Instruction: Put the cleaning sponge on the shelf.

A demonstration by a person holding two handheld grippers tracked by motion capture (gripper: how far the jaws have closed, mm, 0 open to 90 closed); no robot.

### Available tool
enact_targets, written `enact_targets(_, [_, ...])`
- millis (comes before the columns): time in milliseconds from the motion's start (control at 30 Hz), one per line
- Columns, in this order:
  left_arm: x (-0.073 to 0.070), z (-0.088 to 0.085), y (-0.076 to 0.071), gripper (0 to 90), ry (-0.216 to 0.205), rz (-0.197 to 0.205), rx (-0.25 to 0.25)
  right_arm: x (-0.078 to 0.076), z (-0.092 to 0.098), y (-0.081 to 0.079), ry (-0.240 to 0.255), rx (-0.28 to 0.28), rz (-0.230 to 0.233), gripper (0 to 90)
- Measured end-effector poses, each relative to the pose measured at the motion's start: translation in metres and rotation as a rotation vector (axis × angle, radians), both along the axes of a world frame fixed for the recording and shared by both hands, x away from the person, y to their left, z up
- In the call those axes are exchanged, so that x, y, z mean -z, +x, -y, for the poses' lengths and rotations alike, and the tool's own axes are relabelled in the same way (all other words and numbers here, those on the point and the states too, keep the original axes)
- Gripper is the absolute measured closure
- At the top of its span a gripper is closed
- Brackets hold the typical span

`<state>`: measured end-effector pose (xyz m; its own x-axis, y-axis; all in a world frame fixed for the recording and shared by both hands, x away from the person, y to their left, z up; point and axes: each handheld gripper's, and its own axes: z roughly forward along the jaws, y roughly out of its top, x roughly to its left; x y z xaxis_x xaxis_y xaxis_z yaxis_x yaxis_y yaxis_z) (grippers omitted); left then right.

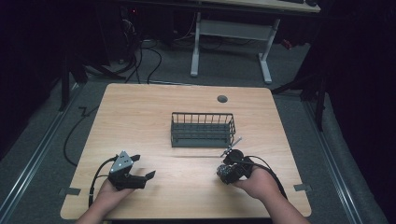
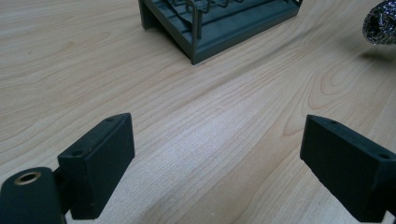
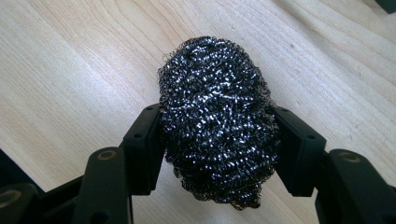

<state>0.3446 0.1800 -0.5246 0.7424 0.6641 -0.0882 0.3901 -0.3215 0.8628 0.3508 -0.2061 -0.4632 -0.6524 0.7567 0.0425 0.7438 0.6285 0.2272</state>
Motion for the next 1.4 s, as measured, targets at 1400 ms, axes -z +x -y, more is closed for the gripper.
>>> enact_targets(1400, [-0.004,0.000,-0.004,8.5,0.040,0.049,-0.014,-0.090,0.008,0.053,0.047,0.099,-0.016,42.4])
